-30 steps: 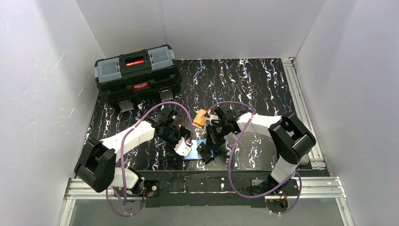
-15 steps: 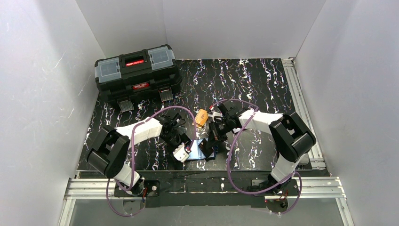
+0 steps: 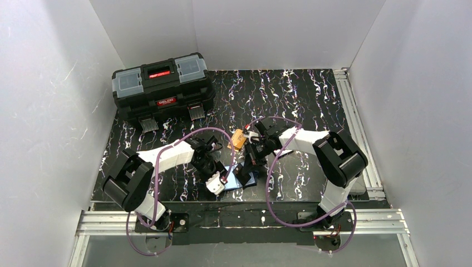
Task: Put the credit cards into the card holder
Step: Insert the credit card into the card holder.
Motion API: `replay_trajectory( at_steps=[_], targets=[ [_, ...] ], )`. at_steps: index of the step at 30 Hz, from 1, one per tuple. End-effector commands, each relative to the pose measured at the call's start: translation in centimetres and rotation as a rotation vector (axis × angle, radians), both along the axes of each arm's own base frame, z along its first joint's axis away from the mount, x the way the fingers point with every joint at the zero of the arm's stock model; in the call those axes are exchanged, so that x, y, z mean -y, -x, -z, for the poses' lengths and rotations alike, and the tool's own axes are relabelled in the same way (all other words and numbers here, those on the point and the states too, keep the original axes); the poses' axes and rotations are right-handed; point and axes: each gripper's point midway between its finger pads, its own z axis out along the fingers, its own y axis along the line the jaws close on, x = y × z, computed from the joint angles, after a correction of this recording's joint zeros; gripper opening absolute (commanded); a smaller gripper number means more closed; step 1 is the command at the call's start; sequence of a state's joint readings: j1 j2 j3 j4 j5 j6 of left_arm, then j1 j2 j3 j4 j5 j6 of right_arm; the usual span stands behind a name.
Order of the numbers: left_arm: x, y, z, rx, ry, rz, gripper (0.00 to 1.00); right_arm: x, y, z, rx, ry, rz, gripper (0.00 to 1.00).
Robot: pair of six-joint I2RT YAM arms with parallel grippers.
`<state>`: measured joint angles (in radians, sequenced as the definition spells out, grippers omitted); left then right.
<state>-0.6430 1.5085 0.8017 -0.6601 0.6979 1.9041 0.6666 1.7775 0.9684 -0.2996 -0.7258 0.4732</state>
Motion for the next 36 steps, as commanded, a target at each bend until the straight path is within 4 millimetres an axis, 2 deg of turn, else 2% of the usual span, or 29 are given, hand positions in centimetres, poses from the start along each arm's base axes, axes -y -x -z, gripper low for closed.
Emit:
replay_trajectory(
  at_steps=[1,13,23,25,30,36],
  targets=[
    [0.7,1.1,-1.5,-0.035,0.044,0.01,0.47,-0.7,-0.9,-0.7,0.016,-0.02,-0.01,0.01],
    [0.4,2.1,-1.1,-0.037,0.038,0.04,0.47,-1.2,-1.7,0.4,0.009,-0.006,-0.016,0.01],
    [0.1,2.1,-1.1,-0.036,0.018,0.028,0.46,-1.4,-2.5,0.7,0.045,-0.001,-0.005,0.01],
    [0.0,1.7,-1.2,-0.034,0.002,-0.004,0.45,-1.4,-2.5,0.8,0.05,0.004,-0.002,0.01],
    [-0.8,0.7,-0.8,-0.017,-0.036,-0.064,0.33,-1.3,-2.5,1.0,0.061,0.009,0.003,0.01],
    [-0.7,1.2,-0.1,-0.045,-0.034,-0.044,0.32,-1.9,-3.0,1.0,0.079,0.011,0.018,0.01]
  ],
)
